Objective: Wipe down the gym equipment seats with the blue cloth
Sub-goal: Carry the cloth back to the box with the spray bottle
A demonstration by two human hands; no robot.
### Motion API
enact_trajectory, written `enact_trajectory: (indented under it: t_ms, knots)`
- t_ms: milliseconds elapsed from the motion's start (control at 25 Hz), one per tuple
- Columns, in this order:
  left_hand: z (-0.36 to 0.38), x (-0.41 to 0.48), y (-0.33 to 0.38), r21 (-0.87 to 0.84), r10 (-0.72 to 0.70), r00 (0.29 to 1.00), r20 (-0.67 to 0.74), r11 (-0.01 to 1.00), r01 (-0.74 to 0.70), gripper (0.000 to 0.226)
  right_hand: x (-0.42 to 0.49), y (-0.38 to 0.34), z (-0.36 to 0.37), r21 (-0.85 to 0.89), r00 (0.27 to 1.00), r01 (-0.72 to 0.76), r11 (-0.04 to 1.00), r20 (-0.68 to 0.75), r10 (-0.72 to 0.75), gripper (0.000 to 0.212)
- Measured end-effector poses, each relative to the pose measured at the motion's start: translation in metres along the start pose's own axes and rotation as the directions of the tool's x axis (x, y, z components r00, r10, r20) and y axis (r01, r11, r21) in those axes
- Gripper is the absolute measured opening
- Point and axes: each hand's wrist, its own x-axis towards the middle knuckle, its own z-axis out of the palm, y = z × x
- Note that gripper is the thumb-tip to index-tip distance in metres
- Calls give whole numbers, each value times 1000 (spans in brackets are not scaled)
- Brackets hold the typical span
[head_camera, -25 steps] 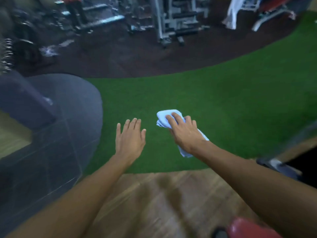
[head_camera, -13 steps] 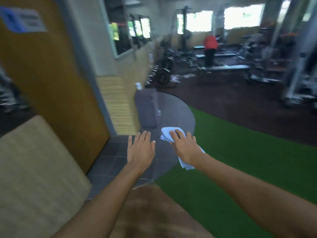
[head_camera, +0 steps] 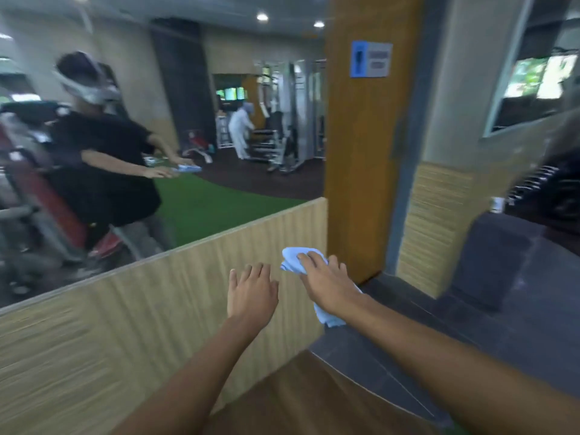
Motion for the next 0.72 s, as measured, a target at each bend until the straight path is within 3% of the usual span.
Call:
enact_trajectory:
  t_ms: [200, 360, 560, 720]
  knots:
    - [-22, 15, -143, 66, -267, 961, -64, 960, 272, 43, 96, -138, 53, 56, 959, 276, 960, 54, -279, 49]
    - [-36, 4, -252, 99, -494, 863, -106, 858, 504, 43, 155, -252, 83, 150, 874, 466, 872, 74, -480, 48]
    - [-53, -32, -361, 119, -732, 655, -191, 645, 755, 44, 196, -391, 107, 249, 709, 679, 691, 23, -705, 43]
    - [-73, -99, -427, 116, -869, 426, -252, 410, 905, 47, 187, -512, 114, 282, 516, 832, 478, -77, -853, 42]
